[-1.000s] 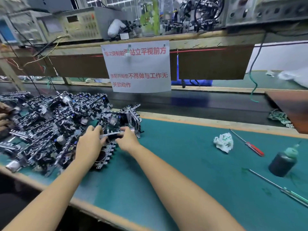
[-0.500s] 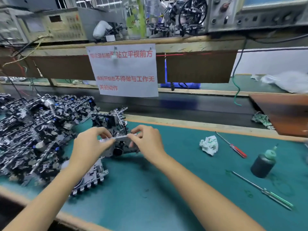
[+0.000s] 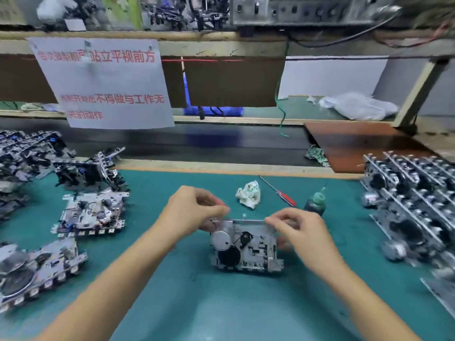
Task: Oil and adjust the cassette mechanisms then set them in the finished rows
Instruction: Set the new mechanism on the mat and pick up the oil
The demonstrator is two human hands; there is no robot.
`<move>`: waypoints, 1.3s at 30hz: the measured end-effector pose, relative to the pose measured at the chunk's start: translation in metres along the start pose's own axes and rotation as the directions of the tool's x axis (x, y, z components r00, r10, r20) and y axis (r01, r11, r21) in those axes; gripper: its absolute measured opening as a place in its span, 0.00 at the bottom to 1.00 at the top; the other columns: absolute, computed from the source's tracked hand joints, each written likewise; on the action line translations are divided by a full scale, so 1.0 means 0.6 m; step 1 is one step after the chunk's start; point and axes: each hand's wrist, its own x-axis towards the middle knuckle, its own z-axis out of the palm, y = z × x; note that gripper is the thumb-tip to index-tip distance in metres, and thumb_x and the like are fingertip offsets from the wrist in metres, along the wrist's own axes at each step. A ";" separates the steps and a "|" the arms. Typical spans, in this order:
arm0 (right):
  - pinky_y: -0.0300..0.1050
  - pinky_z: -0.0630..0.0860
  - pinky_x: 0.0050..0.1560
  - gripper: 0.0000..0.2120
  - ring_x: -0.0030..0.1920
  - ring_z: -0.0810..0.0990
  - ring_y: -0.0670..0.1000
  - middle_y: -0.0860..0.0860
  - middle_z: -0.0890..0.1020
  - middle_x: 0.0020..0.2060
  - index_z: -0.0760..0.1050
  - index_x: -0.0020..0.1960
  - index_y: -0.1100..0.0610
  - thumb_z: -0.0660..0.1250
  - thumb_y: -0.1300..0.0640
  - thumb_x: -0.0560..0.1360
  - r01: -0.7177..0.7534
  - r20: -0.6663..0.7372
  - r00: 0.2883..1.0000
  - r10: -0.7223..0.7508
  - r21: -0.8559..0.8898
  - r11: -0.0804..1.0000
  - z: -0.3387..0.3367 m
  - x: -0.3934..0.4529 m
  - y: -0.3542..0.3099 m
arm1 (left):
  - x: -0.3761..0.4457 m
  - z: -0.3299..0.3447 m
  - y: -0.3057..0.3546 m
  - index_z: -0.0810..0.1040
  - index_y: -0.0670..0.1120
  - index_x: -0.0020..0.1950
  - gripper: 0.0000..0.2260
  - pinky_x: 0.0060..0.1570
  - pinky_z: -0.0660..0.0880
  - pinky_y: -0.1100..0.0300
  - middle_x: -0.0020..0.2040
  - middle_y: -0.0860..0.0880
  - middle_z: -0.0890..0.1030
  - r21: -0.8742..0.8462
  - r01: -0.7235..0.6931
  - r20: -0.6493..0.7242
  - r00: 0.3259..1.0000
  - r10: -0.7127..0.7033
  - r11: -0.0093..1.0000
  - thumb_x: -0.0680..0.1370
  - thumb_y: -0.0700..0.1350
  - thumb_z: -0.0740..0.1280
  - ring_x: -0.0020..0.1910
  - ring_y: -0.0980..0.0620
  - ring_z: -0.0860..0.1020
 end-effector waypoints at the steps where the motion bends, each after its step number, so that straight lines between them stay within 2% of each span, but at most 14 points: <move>1: 0.40 0.76 0.27 0.09 0.25 0.76 0.45 0.49 0.81 0.27 0.79 0.32 0.54 0.72 0.55 0.71 -0.057 0.007 0.998 0.056 0.037 0.998 -0.013 -0.002 0.009 | 0.007 0.010 0.001 0.83 0.44 0.41 0.03 0.33 0.79 0.65 0.35 0.49 0.84 -0.043 0.039 0.050 0.998 -0.037 0.998 0.72 0.43 0.74 0.26 0.54 0.79; 4: 0.35 0.70 0.22 0.13 0.20 0.71 0.43 0.46 0.74 0.20 0.77 0.31 0.57 0.70 0.57 0.74 -0.199 0.043 0.979 0.197 0.053 0.978 -0.039 -0.004 0.037 | 0.018 0.032 -0.006 0.82 0.44 0.50 0.09 0.35 0.78 0.66 0.42 0.47 0.85 -0.107 0.192 0.251 0.955 -0.161 0.975 0.74 0.48 0.71 0.29 0.52 0.81; 6: 0.36 0.70 0.22 0.13 0.19 0.69 0.44 0.45 0.71 0.19 0.75 0.32 0.58 0.69 0.56 0.74 -0.254 0.016 0.967 0.254 0.008 0.967 -0.047 -0.003 0.060 | 0.024 0.050 -0.020 0.80 0.43 0.53 0.11 0.34 0.78 0.66 0.46 0.45 0.85 -0.145 0.164 0.247 0.961 -0.125 0.976 0.75 0.47 0.70 0.32 0.50 0.82; 8: 0.37 0.70 0.22 0.14 0.19 0.71 0.47 0.47 0.72 0.20 0.75 0.31 0.56 0.69 0.55 0.75 -0.241 -0.028 0.971 0.239 -0.088 0.967 -0.050 -0.004 0.082 | 0.025 0.063 -0.040 0.81 0.46 0.52 0.11 0.35 0.77 0.66 0.48 0.47 0.83 -0.087 -0.035 0.114 0.992 0.045 0.996 0.73 0.48 0.73 0.37 0.52 0.82; 9: 0.37 0.70 0.22 0.14 0.19 0.73 0.48 0.48 0.73 0.20 0.76 0.32 0.55 0.68 0.54 0.75 -0.205 -0.048 0.979 0.199 -0.167 0.964 -0.049 -0.005 0.090 | 0.024 0.064 -0.052 0.80 0.50 0.54 0.14 0.40 0.76 0.67 0.51 0.49 0.81 -0.029 -0.154 0.106 0.982 0.156 0.988 0.70 0.51 0.75 0.43 0.55 0.80; 11: 0.36 0.69 0.24 0.12 0.19 0.75 0.48 0.48 0.74 0.20 0.77 0.34 0.52 0.68 0.50 0.75 -0.124 -0.086 0.991 0.102 -0.318 0.940 -0.049 -0.007 0.097 | 0.016 0.067 -0.080 0.72 0.60 0.64 0.31 0.57 0.69 0.70 0.63 0.59 0.73 0.052 -0.331 0.327 0.897 0.297 0.942 0.63 0.56 0.79 0.60 0.63 0.73; 13: 0.37 0.71 0.27 0.11 0.19 0.74 0.46 0.48 0.74 0.21 0.76 0.35 0.49 0.67 0.47 0.74 -0.088 -0.115 0.992 0.046 -0.394 0.915 -0.050 -0.007 0.100 | 0.005 0.077 -0.107 0.59 0.68 0.70 0.46 0.66 0.60 0.71 0.70 0.67 0.63 0.068 -0.397 0.525 0.794 0.306 0.915 0.59 0.57 0.80 0.69 0.67 0.62; 15: 0.44 0.74 0.30 0.10 0.21 0.74 0.47 0.50 0.77 0.23 0.76 0.37 0.48 0.66 0.45 0.75 -0.091 -0.131 0.990 0.042 -0.393 0.915 -0.051 -0.007 0.100 | 0.001 0.086 -0.126 0.51 0.71 0.72 0.52 0.69 0.56 0.71 0.71 0.69 0.57 0.099 -0.464 0.531 0.773 0.348 0.880 0.58 0.58 0.81 0.72 0.66 0.57; 17: 0.48 0.76 0.30 0.10 0.21 0.74 0.48 0.52 0.78 0.24 0.76 0.38 0.48 0.64 0.45 0.75 -0.098 -0.139 0.989 0.050 -0.367 0.925 -0.055 -0.007 0.101 | 0.002 0.095 -0.130 0.49 0.70 0.72 0.52 0.69 0.56 0.71 0.71 0.70 0.58 0.117 -0.497 0.475 0.788 0.391 0.860 0.59 0.60 0.80 0.73 0.65 0.57; 22: 0.42 0.73 0.25 0.12 0.20 0.74 0.47 0.50 0.78 0.24 0.76 0.39 0.48 0.62 0.43 0.75 -0.095 -0.126 0.991 0.051 -0.376 0.922 -0.058 -0.009 0.102 | 0.003 0.096 -0.132 0.50 0.70 0.73 0.51 0.64 0.59 0.76 0.69 0.72 0.63 0.131 -0.483 0.425 0.817 0.391 0.866 0.59 0.59 0.80 0.70 0.68 0.62; 28: 0.41 0.73 0.24 0.13 0.20 0.75 0.48 0.49 0.79 0.25 0.76 0.40 0.48 0.61 0.41 0.74 -0.107 -0.107 0.992 0.073 -0.360 0.927 -0.061 -0.008 0.105 | 0.000 0.094 -0.133 0.45 0.72 0.72 0.55 0.60 0.59 0.79 0.65 0.69 0.66 0.187 -0.476 0.411 0.833 0.372 0.859 0.57 0.60 0.80 0.66 0.71 0.64; 30: 0.40 0.72 0.23 0.12 0.20 0.75 0.48 0.49 0.79 0.25 0.76 0.40 0.48 0.61 0.42 0.75 -0.102 -0.097 0.993 0.072 -0.364 0.926 -0.061 -0.008 0.106 | -0.001 0.093 -0.131 0.45 0.72 0.72 0.55 0.60 0.59 0.79 0.66 0.73 0.65 0.189 -0.486 0.416 0.827 0.378 0.853 0.57 0.60 0.80 0.67 0.71 0.64; 33: 0.38 0.72 0.23 0.12 0.20 0.75 0.48 0.48 0.79 0.26 0.76 0.40 0.47 0.61 0.42 0.75 -0.096 -0.092 0.994 0.067 -0.363 0.927 -0.062 -0.008 0.108 | -0.007 0.094 -0.128 0.43 0.71 0.73 0.56 0.62 0.57 0.80 0.68 0.77 0.57 0.192 -0.506 0.432 0.813 0.391 0.841 0.57 0.63 0.79 0.69 0.73 0.59; 39: 0.41 0.72 0.25 0.12 0.20 0.74 0.45 0.47 0.79 0.26 0.76 0.41 0.48 0.61 0.43 0.77 -0.084 -0.080 0.995 0.057 -0.383 0.920 -0.060 -0.009 0.105 | -0.014 0.110 -0.115 0.46 0.68 0.74 0.50 0.59 0.58 0.78 0.62 0.76 0.63 0.357 -0.605 0.343 0.794 0.502 0.712 0.59 0.62 0.73 0.60 0.77 0.62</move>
